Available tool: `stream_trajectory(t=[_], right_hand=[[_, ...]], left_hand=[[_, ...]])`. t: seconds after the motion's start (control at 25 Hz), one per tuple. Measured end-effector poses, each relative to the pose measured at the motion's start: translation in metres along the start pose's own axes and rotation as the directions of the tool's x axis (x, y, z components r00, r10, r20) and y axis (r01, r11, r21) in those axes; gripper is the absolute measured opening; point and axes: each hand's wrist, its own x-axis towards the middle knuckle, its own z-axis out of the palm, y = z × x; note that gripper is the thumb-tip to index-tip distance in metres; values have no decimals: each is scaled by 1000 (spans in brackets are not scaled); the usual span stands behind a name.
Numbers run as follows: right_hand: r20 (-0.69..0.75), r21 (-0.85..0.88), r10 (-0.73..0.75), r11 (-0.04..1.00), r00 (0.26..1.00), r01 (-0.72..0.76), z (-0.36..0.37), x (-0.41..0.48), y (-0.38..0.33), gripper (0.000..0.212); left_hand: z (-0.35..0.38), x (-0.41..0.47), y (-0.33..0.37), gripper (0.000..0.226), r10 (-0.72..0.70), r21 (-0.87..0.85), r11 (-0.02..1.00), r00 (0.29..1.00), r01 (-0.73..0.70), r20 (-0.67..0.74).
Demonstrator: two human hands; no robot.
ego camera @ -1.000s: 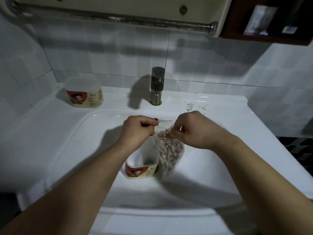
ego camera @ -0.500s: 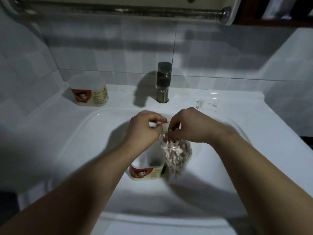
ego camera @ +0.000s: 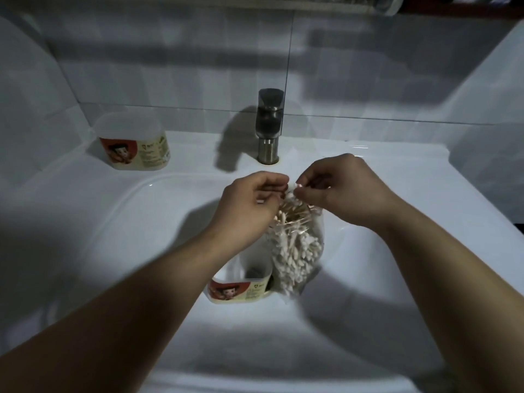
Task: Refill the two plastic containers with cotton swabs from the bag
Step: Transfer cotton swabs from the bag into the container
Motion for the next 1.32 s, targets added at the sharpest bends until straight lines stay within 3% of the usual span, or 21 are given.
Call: stream_trajectory(t=[0.16,0.32,0.56,0.68,0.96,1.16,1.32], right_hand=[[-139,120,22,993,990,-5,1,4,1,8],[-112,199,60,979,992,-37,2,4,1,6],[-196,258,46,966,979,6,-3,4,0,5],[-218,309,53,951,974,17,-2,5,-1,4],[-305,454,111,890,946,42,-1,9,0,2],[-207,440,86,898,975,14,2,7,-2,3],[-134,462,45,886,990,22,20,5,-4,6]], left_hand=[[5,-3,-5,25,-1,32,999,999,-1,45],[4,-1,-10,24,-12,49,999,999,9,46],[3,-1,-8,36,-22,12,1000,998,21,67],[4,2,-9,27,-32,-64,997,997,36,64],[5,4,-16,36,-24,-112,993,994,36,105],[3,5,-13,48,-14,-133,991,993,29,114],[5,1,-11,36,80,-44,996,982,-74,172]])
